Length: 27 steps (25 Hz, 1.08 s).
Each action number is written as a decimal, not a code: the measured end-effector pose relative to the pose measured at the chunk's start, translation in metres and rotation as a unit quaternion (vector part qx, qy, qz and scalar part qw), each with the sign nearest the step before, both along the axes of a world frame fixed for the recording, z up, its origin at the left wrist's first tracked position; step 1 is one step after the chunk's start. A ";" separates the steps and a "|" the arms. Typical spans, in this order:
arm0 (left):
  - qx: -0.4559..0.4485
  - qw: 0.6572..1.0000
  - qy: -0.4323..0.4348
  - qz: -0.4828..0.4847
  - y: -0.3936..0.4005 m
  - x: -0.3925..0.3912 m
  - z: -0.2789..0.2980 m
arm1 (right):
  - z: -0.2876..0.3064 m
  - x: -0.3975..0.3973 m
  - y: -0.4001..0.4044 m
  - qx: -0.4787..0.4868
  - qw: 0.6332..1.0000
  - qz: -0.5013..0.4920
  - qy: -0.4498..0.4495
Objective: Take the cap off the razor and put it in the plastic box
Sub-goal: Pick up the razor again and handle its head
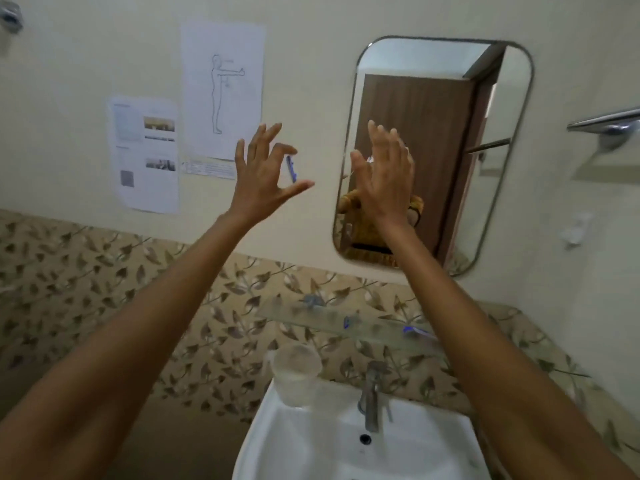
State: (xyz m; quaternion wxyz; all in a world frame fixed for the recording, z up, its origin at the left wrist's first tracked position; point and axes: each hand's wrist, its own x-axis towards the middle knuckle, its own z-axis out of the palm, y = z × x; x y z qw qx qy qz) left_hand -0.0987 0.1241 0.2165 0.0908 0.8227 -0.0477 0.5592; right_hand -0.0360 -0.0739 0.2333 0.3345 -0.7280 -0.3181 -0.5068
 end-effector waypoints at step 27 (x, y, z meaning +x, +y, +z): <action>-0.069 0.915 0.159 -0.363 -0.162 0.065 0.016 | -0.008 0.022 -0.126 0.143 0.719 0.490 0.472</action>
